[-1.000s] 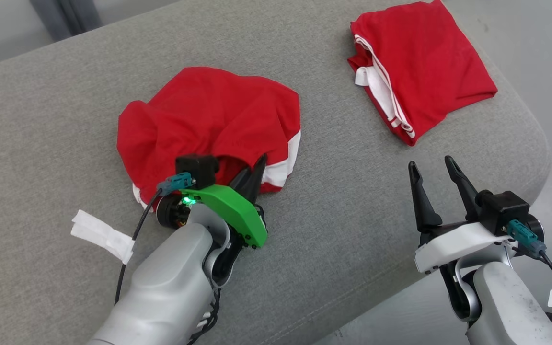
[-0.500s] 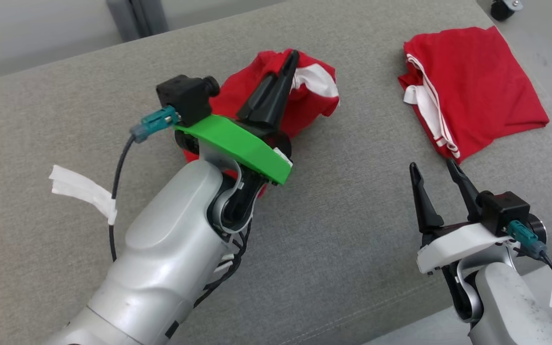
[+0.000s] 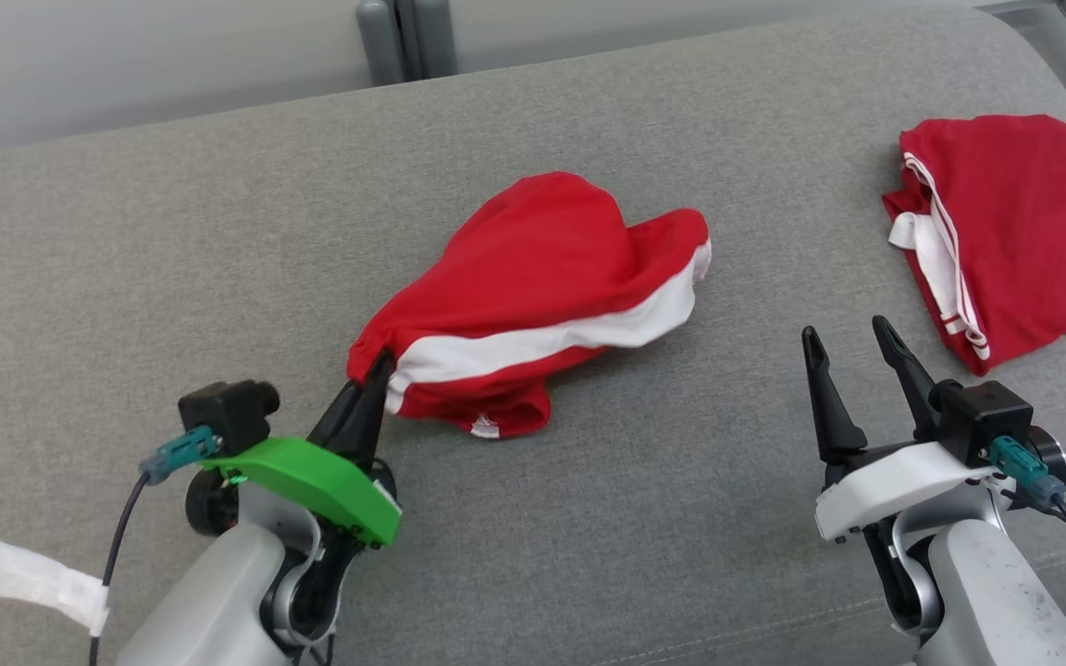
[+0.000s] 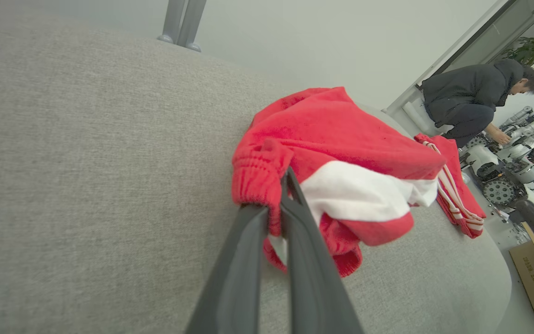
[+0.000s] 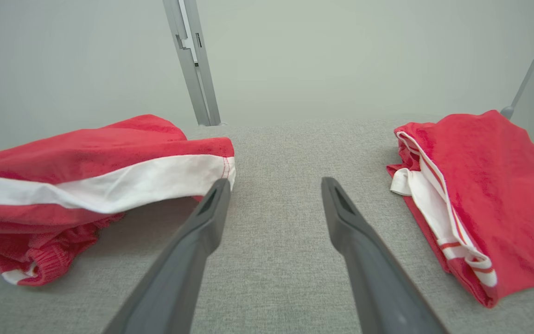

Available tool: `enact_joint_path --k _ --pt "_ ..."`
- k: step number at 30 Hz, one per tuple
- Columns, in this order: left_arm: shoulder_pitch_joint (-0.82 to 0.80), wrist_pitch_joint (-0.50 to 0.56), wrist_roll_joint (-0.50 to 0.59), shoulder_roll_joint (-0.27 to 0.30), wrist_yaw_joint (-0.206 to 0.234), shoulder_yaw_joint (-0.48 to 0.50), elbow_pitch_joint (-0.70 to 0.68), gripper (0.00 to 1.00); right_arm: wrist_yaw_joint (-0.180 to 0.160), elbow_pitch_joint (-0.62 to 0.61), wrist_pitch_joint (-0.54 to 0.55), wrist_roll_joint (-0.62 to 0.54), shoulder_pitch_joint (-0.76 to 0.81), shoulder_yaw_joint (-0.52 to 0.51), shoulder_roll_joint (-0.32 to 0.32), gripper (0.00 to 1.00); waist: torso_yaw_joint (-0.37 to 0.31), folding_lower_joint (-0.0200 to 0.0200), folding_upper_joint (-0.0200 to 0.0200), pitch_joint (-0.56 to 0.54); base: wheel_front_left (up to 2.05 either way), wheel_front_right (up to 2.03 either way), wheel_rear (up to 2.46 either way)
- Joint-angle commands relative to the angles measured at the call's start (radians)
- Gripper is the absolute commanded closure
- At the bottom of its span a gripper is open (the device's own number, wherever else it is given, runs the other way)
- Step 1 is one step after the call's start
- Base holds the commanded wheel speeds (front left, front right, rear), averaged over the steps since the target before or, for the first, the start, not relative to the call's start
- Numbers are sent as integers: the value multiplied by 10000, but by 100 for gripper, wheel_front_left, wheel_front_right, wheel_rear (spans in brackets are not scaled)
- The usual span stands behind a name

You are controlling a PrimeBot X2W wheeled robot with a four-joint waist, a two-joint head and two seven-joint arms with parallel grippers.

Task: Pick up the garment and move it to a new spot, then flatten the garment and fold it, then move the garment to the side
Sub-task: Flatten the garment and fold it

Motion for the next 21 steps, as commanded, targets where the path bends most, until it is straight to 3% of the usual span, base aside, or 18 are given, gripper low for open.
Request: enact_joint_path --k 1,8,13,14,15,16,18,21 --pt "241 52 -77 225 141 51 -54 100 -10 -40 45 -32 129 -1 -20 0 294 0 0 -122 0 0 0" --pt "671 76 200 733 812 95 219 100 -10 -114 92 -63 161 2 -9 0 475 0 0 -118 0 0 0" --pt "674 5 453 703 909 -82 628 100 -10 -61 115 4 134 119 -25 0 405 0 0 -179 0 0 0" --pt "677 -34 486 661 902 -106 707 95 -10 -52 120 28 124 143 -44 0 384 0 0 -203 0 0 0" --pt "684 -50 527 616 859 -132 751 25 -10 -46 125 46 122 152 -58 0 369 0 0 -222 0 0 0" --pt "707 -98 539 560 817 -151 795 0 -10 -40 126 64 133 148 -79 0 352 0 0 -249 0 0 0" --pt "799 -162 444 442 715 -158 847 3 -10 -39 125 77 172 126 -115 0 334 0 0 -300 0 0 0" --pt "913 -257 468 348 676 -159 903 0 -10 -59 162 76 228 90 -156 0 338 0 0 -385 0 0 0"
